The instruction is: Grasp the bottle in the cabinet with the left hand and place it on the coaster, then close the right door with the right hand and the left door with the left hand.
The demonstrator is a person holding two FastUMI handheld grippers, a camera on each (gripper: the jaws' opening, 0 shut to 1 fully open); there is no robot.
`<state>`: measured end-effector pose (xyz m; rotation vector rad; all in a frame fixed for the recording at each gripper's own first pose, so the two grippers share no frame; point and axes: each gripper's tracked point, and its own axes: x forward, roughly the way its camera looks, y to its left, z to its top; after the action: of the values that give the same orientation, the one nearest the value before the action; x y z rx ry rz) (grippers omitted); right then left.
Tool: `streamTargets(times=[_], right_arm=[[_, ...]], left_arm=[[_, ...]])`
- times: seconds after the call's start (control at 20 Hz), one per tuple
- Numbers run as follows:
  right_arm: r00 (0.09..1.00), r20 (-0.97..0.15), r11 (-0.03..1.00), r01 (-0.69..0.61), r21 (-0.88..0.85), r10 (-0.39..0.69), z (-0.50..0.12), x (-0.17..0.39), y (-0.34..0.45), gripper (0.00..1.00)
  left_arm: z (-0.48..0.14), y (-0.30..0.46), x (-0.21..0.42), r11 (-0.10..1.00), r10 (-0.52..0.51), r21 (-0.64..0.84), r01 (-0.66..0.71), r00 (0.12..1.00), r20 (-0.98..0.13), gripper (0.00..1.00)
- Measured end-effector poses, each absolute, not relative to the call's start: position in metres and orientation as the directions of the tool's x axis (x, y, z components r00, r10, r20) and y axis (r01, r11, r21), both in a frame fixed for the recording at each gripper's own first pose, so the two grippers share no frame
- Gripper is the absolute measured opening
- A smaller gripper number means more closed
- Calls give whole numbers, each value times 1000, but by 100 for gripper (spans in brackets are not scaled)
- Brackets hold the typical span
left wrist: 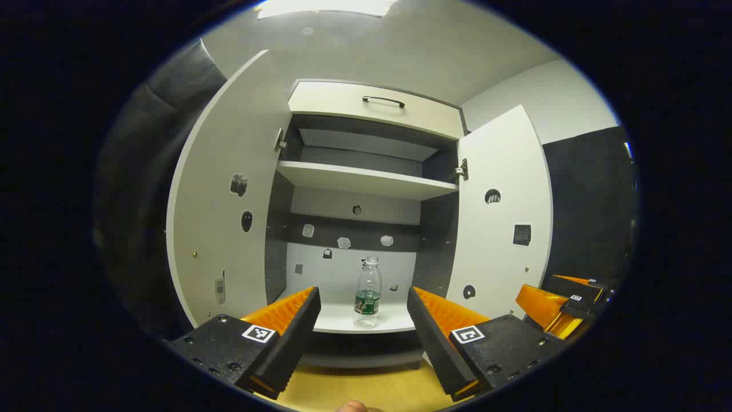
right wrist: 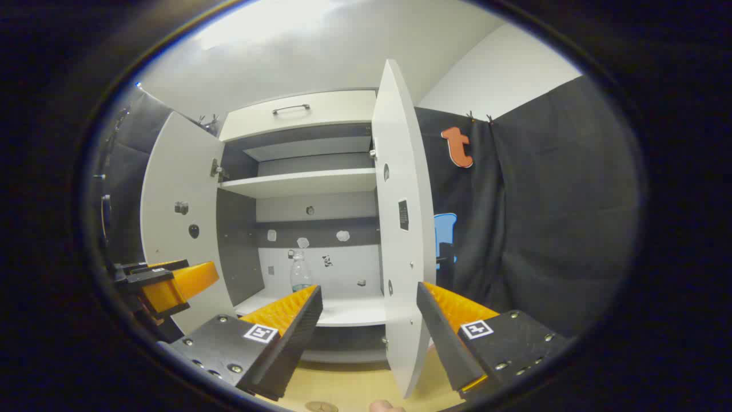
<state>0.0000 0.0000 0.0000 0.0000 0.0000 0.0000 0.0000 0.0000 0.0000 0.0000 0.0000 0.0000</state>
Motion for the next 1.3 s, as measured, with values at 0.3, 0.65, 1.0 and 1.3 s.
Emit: streamTargets(times=[0.3,0.65,1.0,1.3], right_arm=[[1000,6,1000,13,-15,-13,5,-3,-1,97],[1000,-9,1000,7,-14,-7,6,0,-1,100],[999,-2,999,45,-16,-45,9,-1,-3,100],[992,1,991,129,-43,-129,20,-7,-18,100]], left_arm=[[-6,0,0,1000,-17,-3,17,999,-31,96],[-8,0,1,1000,-28,5,29,999,-40,96],[-18,-6,31,998,-63,7,64,996,-55,96],[-37,-5,93,996,-85,-17,84,993,-86,96]])
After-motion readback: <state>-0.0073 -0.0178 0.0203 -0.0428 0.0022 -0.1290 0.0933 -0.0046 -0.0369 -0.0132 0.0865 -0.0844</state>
